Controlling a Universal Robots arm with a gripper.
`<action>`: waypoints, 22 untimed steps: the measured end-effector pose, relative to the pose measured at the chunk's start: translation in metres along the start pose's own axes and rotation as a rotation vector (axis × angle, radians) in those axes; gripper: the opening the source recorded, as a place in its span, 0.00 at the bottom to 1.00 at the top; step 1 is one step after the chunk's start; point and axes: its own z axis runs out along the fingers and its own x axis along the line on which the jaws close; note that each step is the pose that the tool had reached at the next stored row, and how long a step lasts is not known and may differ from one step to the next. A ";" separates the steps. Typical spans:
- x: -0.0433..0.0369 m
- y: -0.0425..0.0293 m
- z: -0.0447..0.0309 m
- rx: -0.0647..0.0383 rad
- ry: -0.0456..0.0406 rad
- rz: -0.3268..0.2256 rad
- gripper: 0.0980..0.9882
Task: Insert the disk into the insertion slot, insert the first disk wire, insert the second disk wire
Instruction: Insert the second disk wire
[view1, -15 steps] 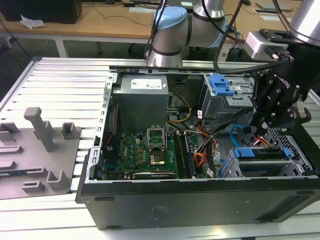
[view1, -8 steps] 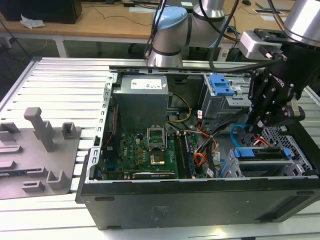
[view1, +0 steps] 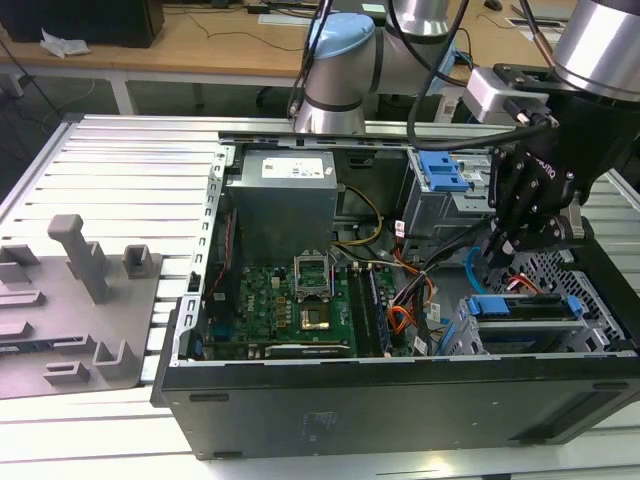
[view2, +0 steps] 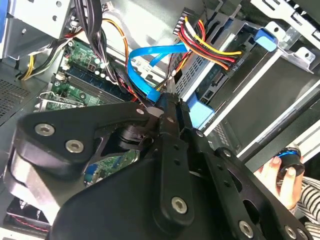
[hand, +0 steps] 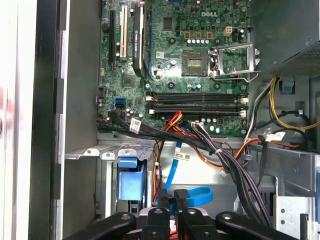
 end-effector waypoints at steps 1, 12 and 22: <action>0.0000 0.0000 0.0000 0.000 0.0000 0.000 0.07; 0.0309 -0.0245 0.0093 -0.005 -0.0019 -0.001 0.07; 0.0314 -0.0337 0.0164 -0.006 -0.0022 0.000 0.07</action>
